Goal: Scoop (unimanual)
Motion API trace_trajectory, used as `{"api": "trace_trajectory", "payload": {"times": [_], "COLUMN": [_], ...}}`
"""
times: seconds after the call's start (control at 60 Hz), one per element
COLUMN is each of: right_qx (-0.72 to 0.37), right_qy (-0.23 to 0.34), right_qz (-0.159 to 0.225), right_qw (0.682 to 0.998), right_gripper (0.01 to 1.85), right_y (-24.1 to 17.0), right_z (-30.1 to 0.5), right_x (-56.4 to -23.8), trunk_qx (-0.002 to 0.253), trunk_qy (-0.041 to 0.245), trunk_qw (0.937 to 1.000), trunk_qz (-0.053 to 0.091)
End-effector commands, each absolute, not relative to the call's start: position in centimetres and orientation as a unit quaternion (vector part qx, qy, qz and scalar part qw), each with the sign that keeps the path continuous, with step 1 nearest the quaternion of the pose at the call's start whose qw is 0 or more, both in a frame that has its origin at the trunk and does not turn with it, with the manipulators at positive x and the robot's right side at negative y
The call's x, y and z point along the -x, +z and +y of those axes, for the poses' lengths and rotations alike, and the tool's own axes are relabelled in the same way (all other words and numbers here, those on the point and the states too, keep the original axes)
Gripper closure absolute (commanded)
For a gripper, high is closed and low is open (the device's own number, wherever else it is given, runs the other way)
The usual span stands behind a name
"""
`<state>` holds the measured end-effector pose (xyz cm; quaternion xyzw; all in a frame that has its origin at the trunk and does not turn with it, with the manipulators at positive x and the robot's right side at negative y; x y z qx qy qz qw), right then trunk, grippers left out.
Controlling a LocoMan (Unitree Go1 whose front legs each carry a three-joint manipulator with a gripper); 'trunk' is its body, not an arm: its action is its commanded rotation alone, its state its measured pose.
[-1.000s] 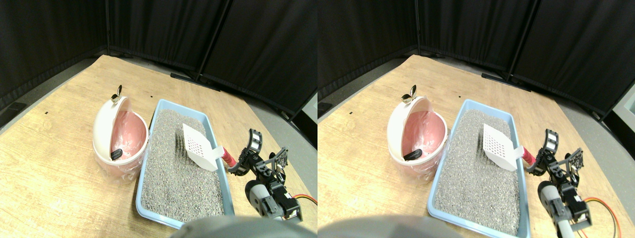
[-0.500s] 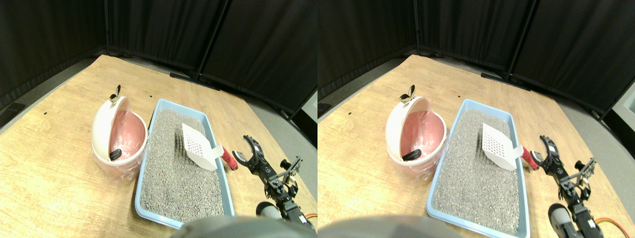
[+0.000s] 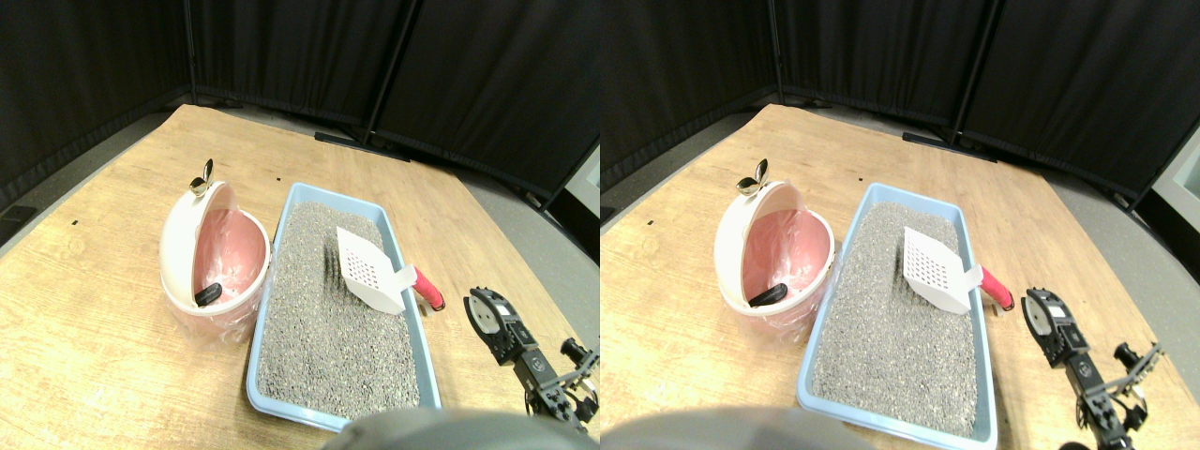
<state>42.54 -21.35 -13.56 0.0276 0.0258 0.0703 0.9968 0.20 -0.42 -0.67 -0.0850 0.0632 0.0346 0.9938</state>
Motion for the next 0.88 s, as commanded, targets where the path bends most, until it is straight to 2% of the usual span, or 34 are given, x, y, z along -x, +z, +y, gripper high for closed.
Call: {"api": "trace_trajectory", "payload": {"times": [0.017,0.25,0.267,0.55,0.883], "right_qx": [-0.018,-0.011,-0.01,-0.012,-0.019], "right_qy": [0.07,0.064,0.063,0.049,0.047], "right_qz": [-0.002,-0.001,0.0,0.012,0.008], "right_qw": [0.997,0.998,0.998,0.999,0.999], "right_gripper": [1.8,1.8,1.8,1.8,1.8], "right_y": [-12.5,-12.6,-12.7,-13.1,-13.6], "right_z": [-20.8,-21.0,-21.0,-21.0,-21.0], "right_x": [-41.8,-40.9,-40.8,-39.6,-39.2], "trunk_qx": [0.093,0.093,0.081,0.073,0.07], "trunk_qy": [0.031,0.031,0.017,-0.001,-0.015], "trunk_qw": [0.9938,0.9938,0.995,0.9956,0.9956], "trunk_qz": [0.053,0.053,0.056,0.059,0.06]}}
